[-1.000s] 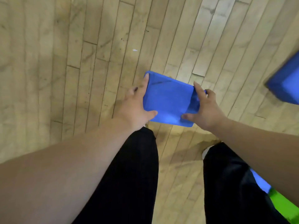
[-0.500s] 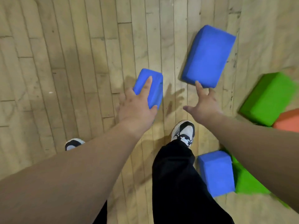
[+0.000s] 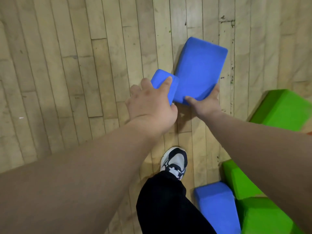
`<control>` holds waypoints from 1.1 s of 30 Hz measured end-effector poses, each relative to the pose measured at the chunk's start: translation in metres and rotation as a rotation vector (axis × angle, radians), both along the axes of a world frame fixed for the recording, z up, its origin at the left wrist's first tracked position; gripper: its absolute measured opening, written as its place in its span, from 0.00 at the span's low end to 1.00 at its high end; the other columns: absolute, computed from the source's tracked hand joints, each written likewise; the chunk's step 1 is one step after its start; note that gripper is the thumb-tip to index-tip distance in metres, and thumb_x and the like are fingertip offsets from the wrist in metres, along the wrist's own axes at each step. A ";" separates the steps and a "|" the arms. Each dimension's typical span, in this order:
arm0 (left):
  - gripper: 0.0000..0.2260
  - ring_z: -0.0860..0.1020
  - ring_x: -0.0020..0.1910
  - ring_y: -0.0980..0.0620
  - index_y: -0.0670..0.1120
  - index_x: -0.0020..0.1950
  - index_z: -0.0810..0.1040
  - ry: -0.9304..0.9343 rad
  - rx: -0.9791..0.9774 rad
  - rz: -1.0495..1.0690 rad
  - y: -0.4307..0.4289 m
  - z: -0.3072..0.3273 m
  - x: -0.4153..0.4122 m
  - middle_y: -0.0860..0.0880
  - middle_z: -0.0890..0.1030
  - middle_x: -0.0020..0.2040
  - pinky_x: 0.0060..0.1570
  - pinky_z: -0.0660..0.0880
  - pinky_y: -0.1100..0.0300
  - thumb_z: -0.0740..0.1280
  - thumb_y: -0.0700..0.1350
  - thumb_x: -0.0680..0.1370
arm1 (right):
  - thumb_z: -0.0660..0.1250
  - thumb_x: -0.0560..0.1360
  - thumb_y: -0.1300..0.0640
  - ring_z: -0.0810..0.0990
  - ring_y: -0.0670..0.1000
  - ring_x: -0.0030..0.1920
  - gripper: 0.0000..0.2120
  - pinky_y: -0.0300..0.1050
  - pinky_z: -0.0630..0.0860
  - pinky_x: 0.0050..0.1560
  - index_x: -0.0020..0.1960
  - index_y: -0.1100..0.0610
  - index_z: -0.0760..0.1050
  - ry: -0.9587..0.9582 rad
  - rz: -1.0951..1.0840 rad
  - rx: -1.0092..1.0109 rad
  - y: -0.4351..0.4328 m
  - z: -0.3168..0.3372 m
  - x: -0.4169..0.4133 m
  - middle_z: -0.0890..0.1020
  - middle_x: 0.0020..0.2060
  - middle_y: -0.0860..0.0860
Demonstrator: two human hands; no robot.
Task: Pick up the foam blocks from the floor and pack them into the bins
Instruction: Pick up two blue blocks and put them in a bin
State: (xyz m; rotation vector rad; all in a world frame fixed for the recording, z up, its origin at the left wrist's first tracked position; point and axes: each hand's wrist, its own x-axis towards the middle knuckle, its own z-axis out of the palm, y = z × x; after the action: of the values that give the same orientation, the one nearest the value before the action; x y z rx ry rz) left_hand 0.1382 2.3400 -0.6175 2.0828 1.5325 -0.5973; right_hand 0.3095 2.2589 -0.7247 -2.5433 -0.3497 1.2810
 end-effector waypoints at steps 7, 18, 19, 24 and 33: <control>0.30 0.66 0.62 0.42 0.67 0.80 0.53 0.011 -0.011 -0.018 -0.002 -0.002 -0.002 0.47 0.64 0.67 0.55 0.70 0.49 0.58 0.64 0.79 | 0.81 0.68 0.45 0.71 0.53 0.72 0.63 0.43 0.68 0.61 0.83 0.47 0.37 0.140 -0.266 0.071 -0.004 -0.015 0.001 0.67 0.76 0.48; 0.32 0.65 0.66 0.42 0.72 0.78 0.45 0.142 -0.146 -0.047 -0.012 0.025 -0.040 0.47 0.62 0.70 0.63 0.72 0.45 0.59 0.66 0.79 | 0.75 0.72 0.42 0.69 0.45 0.61 0.47 0.43 0.67 0.63 0.81 0.36 0.48 -0.090 -0.001 0.169 -0.082 0.120 -0.048 0.68 0.66 0.46; 0.32 0.65 0.67 0.42 0.72 0.78 0.45 0.160 -0.180 -0.051 -0.018 0.034 -0.040 0.47 0.62 0.71 0.63 0.72 0.45 0.59 0.66 0.79 | 0.76 0.71 0.43 0.70 0.47 0.66 0.48 0.47 0.68 0.67 0.82 0.37 0.50 -0.106 0.017 0.163 -0.097 0.134 -0.055 0.70 0.68 0.47; 0.33 0.67 0.67 0.43 0.70 0.80 0.46 0.116 -0.275 -0.125 -0.071 0.100 -0.050 0.46 0.66 0.67 0.65 0.69 0.48 0.61 0.65 0.79 | 0.79 0.67 0.54 0.67 0.49 0.74 0.49 0.47 0.64 0.75 0.82 0.48 0.58 -0.203 0.015 0.151 -0.156 0.217 -0.080 0.70 0.74 0.47; 0.33 0.66 0.67 0.45 0.70 0.79 0.50 0.028 -0.249 -0.615 -0.125 0.266 -0.086 0.49 0.65 0.72 0.69 0.66 0.51 0.61 0.67 0.78 | 0.76 0.68 0.48 0.73 0.51 0.66 0.45 0.50 0.73 0.60 0.81 0.41 0.60 -0.251 -0.014 0.031 -0.228 0.393 -0.152 0.73 0.68 0.47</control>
State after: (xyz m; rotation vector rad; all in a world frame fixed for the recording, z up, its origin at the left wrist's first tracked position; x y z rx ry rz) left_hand 0.0521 2.2148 -0.3517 2.3349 0.7532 -0.9776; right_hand 0.1577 2.0306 -0.3322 -2.6785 -0.3981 0.9440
